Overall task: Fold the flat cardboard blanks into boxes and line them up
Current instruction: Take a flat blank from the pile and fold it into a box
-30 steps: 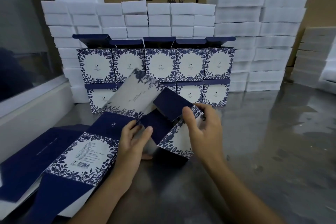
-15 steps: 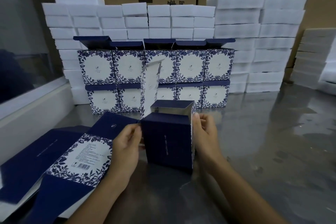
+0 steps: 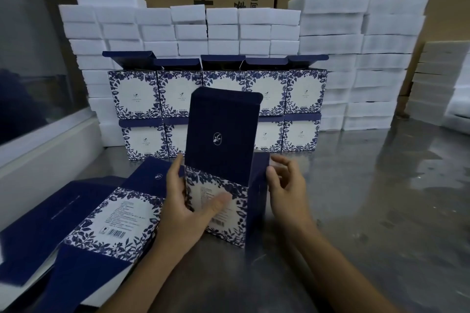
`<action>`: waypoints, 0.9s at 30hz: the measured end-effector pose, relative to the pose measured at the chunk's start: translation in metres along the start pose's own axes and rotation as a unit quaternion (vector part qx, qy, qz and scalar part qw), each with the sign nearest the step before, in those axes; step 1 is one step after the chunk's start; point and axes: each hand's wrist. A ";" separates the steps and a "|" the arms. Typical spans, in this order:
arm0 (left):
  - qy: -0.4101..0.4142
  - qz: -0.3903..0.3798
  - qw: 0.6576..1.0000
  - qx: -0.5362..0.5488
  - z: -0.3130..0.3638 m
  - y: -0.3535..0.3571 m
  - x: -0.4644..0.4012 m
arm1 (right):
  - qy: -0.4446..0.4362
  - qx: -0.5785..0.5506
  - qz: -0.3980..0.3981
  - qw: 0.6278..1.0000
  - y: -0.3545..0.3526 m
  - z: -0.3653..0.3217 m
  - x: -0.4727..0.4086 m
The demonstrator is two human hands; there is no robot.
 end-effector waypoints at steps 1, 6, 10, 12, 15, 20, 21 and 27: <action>0.023 0.008 0.999 -0.036 0.001 0.000 0.001 | -0.006 0.000 0.007 1.000 0.000 0.000 0.000; 0.125 0.046 0.975 -0.180 0.004 -0.001 0.004 | -0.021 0.030 -0.010 0.999 0.000 -0.006 0.000; 0.177 0.070 0.954 -0.233 0.009 -0.002 0.003 | 0.008 -0.034 -0.031 0.999 0.001 -0.015 0.003; 0.202 0.088 0.944 -0.246 0.010 -0.002 0.005 | 0.023 -0.079 -0.056 0.995 0.003 -0.022 0.007; 0.229 0.111 0.934 -0.249 0.013 0.001 0.005 | 0.001 -0.056 -0.050 0.997 0.005 -0.023 0.011; 0.282 0.153 0.901 -0.293 0.020 0.005 0.006 | -0.193 0.142 0.010 0.971 0.004 -0.026 0.014; 0.293 0.154 0.893 -0.305 0.020 0.006 0.007 | -0.238 0.188 0.009 0.953 0.005 -0.024 0.015; 0.322 0.168 0.871 -0.331 0.021 0.013 0.010 | -0.346 0.349 0.023 0.871 0.019 -0.025 0.025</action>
Point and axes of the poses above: each hand's wrist, its own x-axis away from the middle knuckle, its own y-axis out of the palm, z = x × y, and after that the axes turned 5 degrees about -y, right-handed
